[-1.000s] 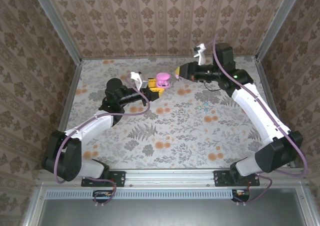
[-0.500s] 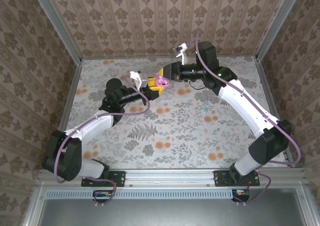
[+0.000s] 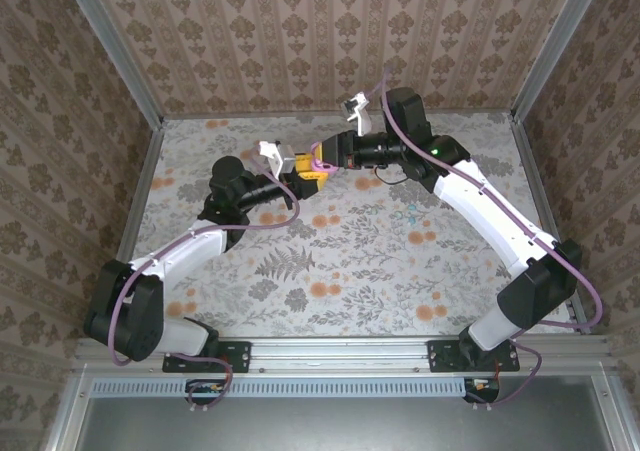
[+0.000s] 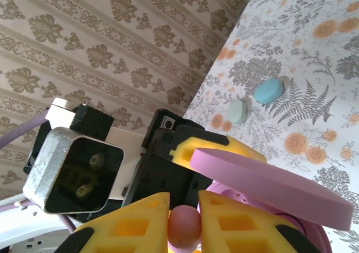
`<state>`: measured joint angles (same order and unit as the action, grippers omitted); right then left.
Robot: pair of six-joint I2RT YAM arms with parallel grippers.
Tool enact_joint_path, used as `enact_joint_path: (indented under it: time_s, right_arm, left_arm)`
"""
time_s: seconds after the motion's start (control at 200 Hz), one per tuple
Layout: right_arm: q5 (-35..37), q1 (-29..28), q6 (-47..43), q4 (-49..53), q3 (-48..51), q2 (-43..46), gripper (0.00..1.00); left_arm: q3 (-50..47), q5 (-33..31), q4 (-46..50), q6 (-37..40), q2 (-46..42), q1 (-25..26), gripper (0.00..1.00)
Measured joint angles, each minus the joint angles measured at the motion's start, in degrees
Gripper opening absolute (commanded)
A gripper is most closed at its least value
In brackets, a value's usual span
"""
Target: Insert the wireless bluetooth earbuds into the charging case
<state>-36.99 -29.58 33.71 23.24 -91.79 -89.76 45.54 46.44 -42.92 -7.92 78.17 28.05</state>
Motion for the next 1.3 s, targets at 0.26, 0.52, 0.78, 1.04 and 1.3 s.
enact_joint_path:
  time_s: [0.26, 0.52, 0.78, 1.04, 1.3]
  right_arm:
    - [2.34, -0.92, -1.22, 1.16, -0.04, 0.00, 0.21]
    - [3.85, -1.20, -0.96, 0.61, -0.04, 0.00, 0.20]
    - [5.40, -1.60, 1.01, -2.12, 0.00, -0.63, 0.20]
    - [7.37, -2.19, 0.09, -1.79, -0.02, -0.76, 0.20]
    - [8.85, -2.69, -1.14, -0.74, -0.15, -0.76, 0.21]
  left_arm:
    - [0.00, -0.22, 0.02, -0.02, 0.00, 0.04, 0.27]
    - [0.00, -0.46, 0.02, -0.02, 0.00, 0.04, 0.27]
    - [0.26, -1.29, 0.00, -0.02, 0.00, 0.07, 0.27]
    - [0.35, -2.25, 0.09, -0.02, 0.00, 0.07, 0.27]
    - [0.35, -3.21, 0.24, -0.02, 0.00, 0.07, 0.27]
